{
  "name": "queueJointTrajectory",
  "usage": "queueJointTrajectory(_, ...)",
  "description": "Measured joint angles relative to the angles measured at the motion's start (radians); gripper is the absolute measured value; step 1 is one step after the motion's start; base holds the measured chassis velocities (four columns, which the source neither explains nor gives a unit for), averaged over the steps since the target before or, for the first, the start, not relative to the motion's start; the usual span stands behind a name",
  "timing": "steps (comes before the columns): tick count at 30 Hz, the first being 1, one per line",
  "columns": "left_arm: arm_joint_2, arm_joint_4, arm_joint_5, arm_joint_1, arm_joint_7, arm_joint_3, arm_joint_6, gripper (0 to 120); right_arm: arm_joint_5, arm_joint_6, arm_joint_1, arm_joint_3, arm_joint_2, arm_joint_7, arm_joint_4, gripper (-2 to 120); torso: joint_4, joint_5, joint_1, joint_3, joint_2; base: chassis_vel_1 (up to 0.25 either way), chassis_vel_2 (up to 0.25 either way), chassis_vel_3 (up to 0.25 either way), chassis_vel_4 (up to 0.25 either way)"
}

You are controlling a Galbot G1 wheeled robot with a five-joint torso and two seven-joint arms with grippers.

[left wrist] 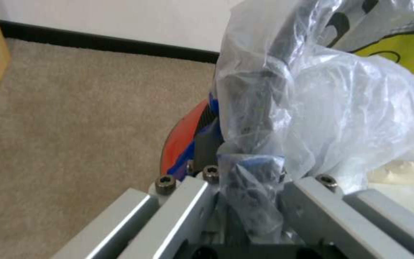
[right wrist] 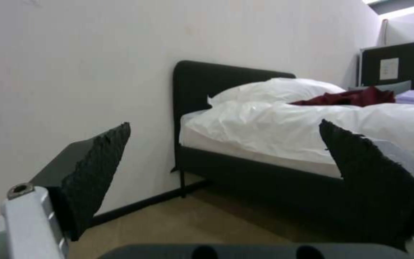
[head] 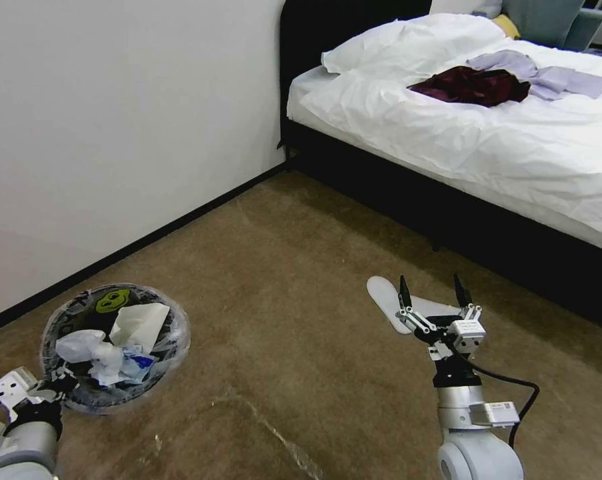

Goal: Pick up the trash bin and place the garbage on the floor into it.

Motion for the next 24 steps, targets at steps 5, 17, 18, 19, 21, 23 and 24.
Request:
queueJointTrajectory(5,0.0,0.003,0.0,-0.001,0.0,0.0,0.0,0,-0.001,0.01,0.003,-0.004,0.002,0.0,-0.01,100,0.0,0.0001,0.0,0.0,0.0,-0.099,0.113,0.104,-0.089)
queueJointTrajectory(17,0.0,0.01,0.0,-0.007,0.001,0.0,0.0,0,-0.003,0.017,0.012,-0.008,0.005,-0.004,-0.027,100,0.0,0.0001,0.0,0.0,0.0,0.0,0.0,0.0,0.0)
queueJointTrajectory(18,0.0,0.009,0.0,-0.006,0.001,0.0,0.0,0,-0.003,0.017,0.012,-0.008,0.006,-0.005,-0.027,100,-0.0001,0.0001,0.0,0.0,0.0,0.0,0.0,0.0,0.0)
queueJointTrajectory(19,0.0,0.009,0.0,-0.006,0.001,0.0,0.0,0,-0.003,0.017,0.012,-0.008,0.006,-0.005,-0.027,100,-0.0001,0.0001,0.0,0.0,0.0,0.0,0.0,0.0,0.0)
queueJointTrajectory(21,0.0,0.009,0.001,-0.006,0.0,0.002,0.0,0,-0.006,0.016,0.01,-0.008,0.007,-0.011,-0.028,100,-0.0001,0.0001,0.0,0.0,0.0,0.0,0.0,0.0,0.0)
queueJointTrajectory(23,0.0,0.009,0.001,-0.007,-0.002,0.004,0.001,0,-0.009,0.014,0.01,-0.008,0.009,-0.011,-0.03,100,0.0,0.0001,0.0,0.0,0.0,0.0,0.0,0.0,0.0)
queueJointTrajectory(24,0.0,0.007,0.001,-0.008,-0.003,0.005,0.002,0,-0.011,0.013,0.01,-0.008,0.01,-0.012,-0.031,100,0.0,0.0001,0.0,0.0,0.0,0.0,0.0,0.0,0.0)
